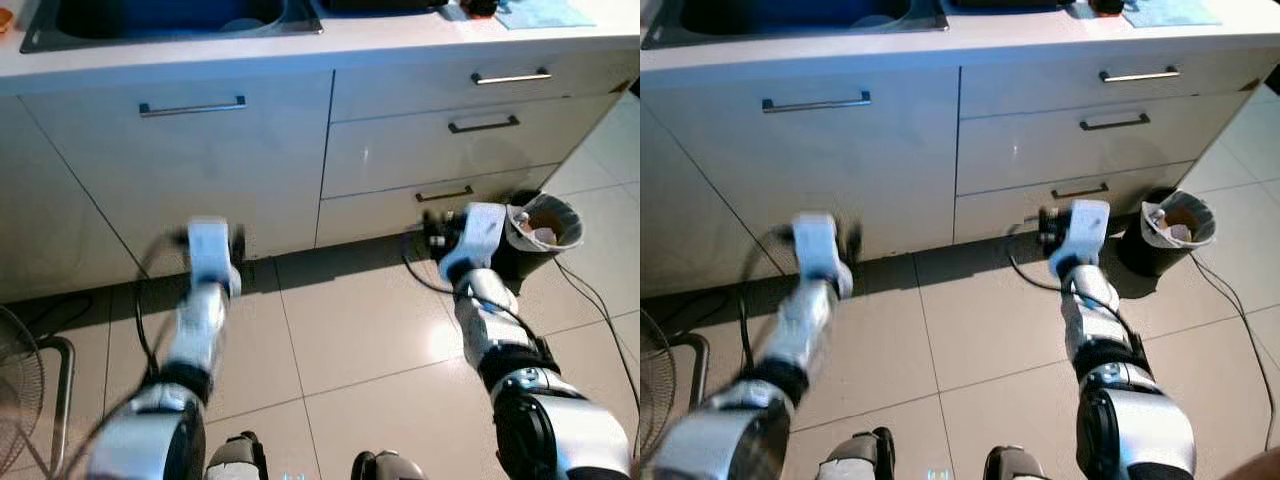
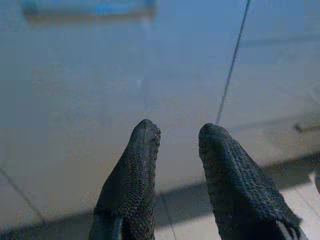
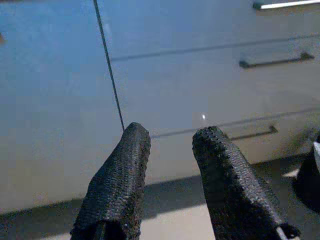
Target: Kitchen organization
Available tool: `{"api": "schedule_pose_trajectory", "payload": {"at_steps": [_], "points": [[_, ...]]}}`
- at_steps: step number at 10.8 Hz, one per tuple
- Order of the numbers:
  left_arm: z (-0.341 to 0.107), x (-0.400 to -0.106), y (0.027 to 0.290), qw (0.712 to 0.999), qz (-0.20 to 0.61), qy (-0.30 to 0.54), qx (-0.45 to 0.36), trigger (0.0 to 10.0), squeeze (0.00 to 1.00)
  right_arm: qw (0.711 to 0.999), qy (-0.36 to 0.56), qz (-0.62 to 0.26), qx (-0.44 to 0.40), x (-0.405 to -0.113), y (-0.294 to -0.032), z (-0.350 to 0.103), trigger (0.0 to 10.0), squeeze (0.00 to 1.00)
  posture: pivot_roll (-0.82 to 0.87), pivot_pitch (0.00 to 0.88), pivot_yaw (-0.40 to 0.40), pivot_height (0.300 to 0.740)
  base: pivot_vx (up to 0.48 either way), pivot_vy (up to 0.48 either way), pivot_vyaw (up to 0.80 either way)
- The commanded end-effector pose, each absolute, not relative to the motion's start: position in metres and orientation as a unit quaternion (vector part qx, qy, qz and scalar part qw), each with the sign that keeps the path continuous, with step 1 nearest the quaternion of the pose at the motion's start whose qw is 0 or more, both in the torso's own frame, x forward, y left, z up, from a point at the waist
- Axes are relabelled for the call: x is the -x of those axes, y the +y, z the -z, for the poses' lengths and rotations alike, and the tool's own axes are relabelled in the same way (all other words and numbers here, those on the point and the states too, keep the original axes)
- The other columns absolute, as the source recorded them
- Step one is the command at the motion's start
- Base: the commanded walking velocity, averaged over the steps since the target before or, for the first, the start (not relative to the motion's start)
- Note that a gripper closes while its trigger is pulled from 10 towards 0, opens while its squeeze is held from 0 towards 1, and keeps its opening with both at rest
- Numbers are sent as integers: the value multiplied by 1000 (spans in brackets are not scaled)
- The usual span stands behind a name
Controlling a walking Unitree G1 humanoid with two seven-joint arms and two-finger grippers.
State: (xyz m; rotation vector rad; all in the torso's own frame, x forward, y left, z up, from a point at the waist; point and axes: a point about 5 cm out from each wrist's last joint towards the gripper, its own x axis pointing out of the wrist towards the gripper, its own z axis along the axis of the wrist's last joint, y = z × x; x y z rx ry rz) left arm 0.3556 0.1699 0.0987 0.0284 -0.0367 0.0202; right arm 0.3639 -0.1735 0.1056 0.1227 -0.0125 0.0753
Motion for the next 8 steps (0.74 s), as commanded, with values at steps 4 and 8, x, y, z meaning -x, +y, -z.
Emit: {"api": "schedule_pose_trajectory", "payload": {"at_steps": [4,8], "points": [[-166,-375,160,988,2,-150,-19,10000,0,989,-120,-50,-71,-379,-171,-160,10000,0,21,172,-45,723,0,0,0],[-201,-374,155,976,7,-216,-13,10000,0,980,-173,-57,-74,-382,-171,-186,10000,0,21,158,-42,723,0,0,0]]}}
